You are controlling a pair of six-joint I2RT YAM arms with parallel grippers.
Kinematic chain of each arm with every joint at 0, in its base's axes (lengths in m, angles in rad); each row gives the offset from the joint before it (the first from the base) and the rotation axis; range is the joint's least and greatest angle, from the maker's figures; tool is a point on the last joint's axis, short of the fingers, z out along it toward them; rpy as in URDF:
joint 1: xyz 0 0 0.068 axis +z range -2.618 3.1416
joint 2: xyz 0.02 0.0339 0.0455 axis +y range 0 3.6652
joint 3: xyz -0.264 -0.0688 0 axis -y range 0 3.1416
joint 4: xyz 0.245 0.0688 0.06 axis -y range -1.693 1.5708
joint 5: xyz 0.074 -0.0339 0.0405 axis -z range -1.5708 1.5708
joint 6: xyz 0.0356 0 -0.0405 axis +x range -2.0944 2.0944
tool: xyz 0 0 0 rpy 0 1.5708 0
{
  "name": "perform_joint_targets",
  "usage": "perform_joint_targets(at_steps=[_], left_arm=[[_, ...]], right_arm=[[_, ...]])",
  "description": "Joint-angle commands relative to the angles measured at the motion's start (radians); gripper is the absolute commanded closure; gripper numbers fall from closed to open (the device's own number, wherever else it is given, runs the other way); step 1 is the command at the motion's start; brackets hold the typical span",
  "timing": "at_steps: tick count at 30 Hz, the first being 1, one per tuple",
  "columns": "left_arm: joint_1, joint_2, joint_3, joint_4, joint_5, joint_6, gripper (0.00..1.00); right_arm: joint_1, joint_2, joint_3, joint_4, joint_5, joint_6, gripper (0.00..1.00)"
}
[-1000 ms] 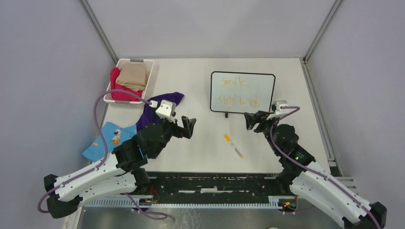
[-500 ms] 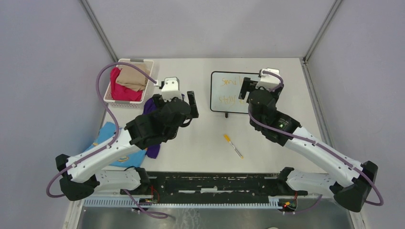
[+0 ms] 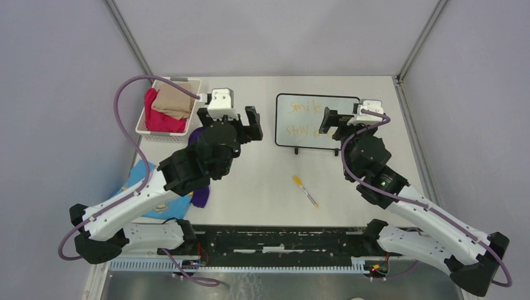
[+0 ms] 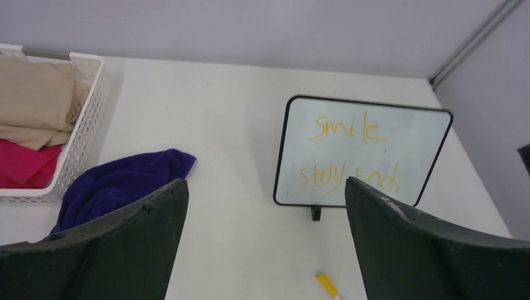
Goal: Write a sentence on the whiteboard
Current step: Reset both arms
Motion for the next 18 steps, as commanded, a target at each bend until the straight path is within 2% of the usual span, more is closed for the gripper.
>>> perform_joint_targets(at_steps=[1, 4, 6, 10, 14, 18], left_arm=[[-0.004, -0.009, 0.096, 0.242, -0.177, -0.012, 0.00], [-0.005, 0.026, 0.150, 0.291, -0.233, -0.016, 0.00], [-0.004, 0.056, 0.179, 0.306, -0.245, 0.009, 0.00], [-0.004, 0.094, 0.175, 0.369, -0.182, 0.145, 0.00], [-0.005, 0.101, 0.212, 0.381, 0.037, 0.296, 0.00], [-0.003, 0.040, 0.266, 0.435, 0.209, 0.393, 0.00]], right_arm=[[0.025, -0.008, 0.043, 0.175, 0.092, -0.155, 0.02], [0.077, 0.046, 0.094, 0.219, 0.305, -0.291, 0.02], [0.105, 0.091, 0.137, 0.243, 0.390, -0.349, 0.02], [0.118, 0.202, 0.248, 0.229, 0.509, -0.385, 0.02], [0.119, 0.240, 0.347, 0.162, 0.390, -0.383, 0.02], [0.119, 0.159, 0.402, 0.138, 0.216, -0.331, 0.02]])
